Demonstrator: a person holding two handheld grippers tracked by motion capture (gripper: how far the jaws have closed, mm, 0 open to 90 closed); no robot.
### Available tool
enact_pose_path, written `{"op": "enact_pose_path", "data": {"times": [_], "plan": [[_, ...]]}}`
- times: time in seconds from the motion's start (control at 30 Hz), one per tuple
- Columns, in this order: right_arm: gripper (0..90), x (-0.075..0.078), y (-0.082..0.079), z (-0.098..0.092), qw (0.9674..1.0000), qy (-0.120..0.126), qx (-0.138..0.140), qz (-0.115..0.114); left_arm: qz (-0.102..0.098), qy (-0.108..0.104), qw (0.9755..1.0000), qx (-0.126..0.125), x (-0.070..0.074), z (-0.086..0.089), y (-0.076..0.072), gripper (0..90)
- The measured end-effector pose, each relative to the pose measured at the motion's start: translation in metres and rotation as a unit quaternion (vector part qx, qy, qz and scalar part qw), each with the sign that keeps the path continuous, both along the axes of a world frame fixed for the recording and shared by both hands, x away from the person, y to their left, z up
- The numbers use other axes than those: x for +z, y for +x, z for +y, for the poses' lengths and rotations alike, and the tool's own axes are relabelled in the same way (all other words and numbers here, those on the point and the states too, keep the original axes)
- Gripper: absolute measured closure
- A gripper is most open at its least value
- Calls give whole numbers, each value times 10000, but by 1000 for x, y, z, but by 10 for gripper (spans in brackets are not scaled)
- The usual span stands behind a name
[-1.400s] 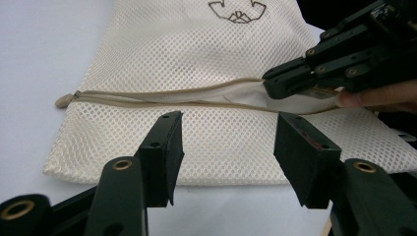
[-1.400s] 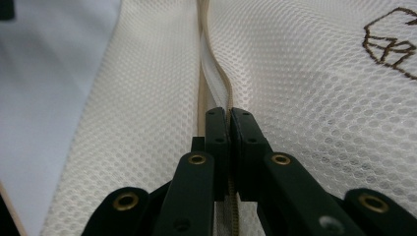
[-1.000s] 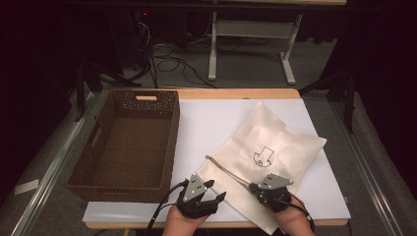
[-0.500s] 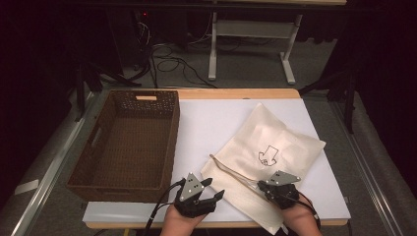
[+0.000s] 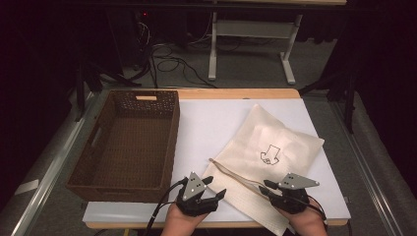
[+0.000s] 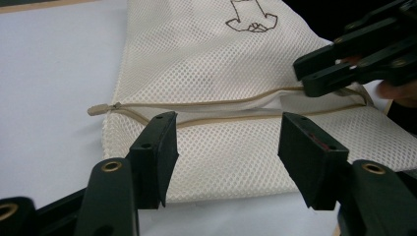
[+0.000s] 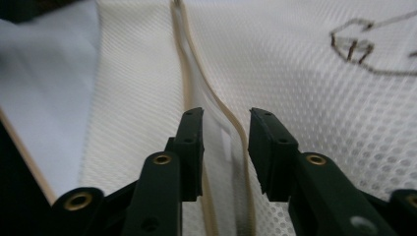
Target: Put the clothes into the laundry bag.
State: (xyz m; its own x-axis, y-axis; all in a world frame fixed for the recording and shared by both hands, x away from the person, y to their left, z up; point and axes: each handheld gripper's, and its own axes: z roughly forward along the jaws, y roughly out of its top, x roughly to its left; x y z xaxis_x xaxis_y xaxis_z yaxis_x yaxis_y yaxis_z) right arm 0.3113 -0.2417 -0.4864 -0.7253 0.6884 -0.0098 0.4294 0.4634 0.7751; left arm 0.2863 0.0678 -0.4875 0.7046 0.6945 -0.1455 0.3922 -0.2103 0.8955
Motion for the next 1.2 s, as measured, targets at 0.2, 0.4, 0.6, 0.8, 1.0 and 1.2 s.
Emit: {"op": "enact_pose_path", "data": {"times": [0.2, 0.4, 0.6, 0.8, 1.0, 1.2], "plan": [[580, 20, -10, -13, 9982, 281, -327, -405, -40, 40, 9999, 109, 1, -2, 5, 366], [488, 15, -6, -48, 9927, 325, -1110, -333, -15, -19, 10000, 83, 2, -5, 11, 360], [334, 6, -7, -78, 9822, 301, -1849, -151, -39, -39, 10000, -10, 4, -11, 17, 360], [265, -12, -10, -86, 9794, 373, -1951, 364, -71, -56, 9999, -108, 6, -18, 22, 359], [268, -24, -11, -79, 9790, 167, -1942, 591, -84, -111, 9997, -179, 7, -22, 27, 359], [493, -25, -15, -69, 9834, -80, -1774, 378, -26, -108, 9999, -60, 5, -20, 30, 359]]}}
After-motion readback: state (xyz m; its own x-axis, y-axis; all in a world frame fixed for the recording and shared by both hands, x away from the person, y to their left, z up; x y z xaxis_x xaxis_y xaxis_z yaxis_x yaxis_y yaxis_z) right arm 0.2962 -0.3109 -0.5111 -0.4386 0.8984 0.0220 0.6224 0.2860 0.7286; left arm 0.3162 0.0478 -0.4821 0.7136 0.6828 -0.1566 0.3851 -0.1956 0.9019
